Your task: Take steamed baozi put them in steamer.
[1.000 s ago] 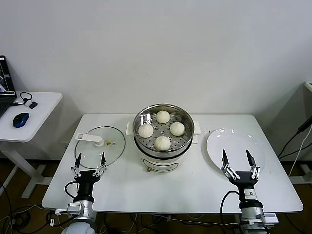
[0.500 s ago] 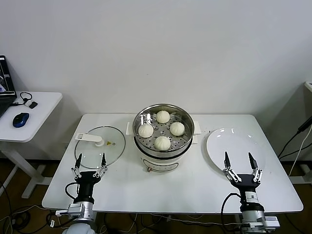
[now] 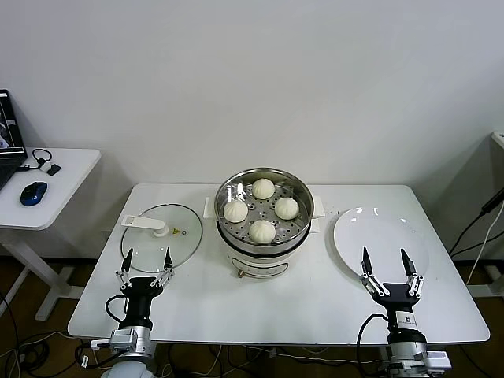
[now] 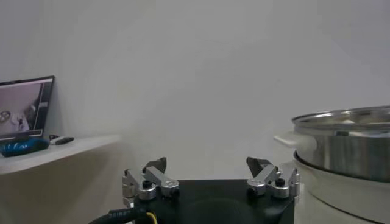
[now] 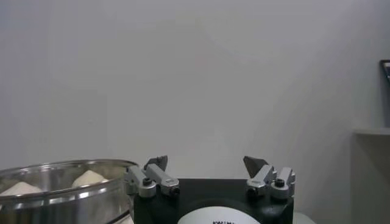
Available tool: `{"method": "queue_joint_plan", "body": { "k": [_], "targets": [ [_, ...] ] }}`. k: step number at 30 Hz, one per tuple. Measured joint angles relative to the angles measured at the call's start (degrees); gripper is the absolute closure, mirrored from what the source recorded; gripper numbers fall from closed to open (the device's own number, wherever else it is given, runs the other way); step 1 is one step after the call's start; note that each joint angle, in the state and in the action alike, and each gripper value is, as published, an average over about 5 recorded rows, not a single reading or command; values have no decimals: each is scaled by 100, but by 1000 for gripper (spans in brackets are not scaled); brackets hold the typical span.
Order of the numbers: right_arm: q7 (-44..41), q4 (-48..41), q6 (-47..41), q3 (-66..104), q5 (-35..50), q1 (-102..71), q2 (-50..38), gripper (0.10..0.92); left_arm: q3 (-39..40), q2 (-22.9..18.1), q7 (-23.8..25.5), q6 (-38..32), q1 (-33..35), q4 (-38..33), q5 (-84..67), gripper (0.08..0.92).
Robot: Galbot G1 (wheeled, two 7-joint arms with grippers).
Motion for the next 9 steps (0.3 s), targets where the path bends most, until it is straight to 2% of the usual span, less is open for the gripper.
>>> {"method": "queue_joint_plan", "body": {
  "k": [9],
  "targets": [
    [-18,-1,-5,-11,-25,-1,13,203,-2,-5,-2,-16,1,-10,-4,177]
  ]
}}
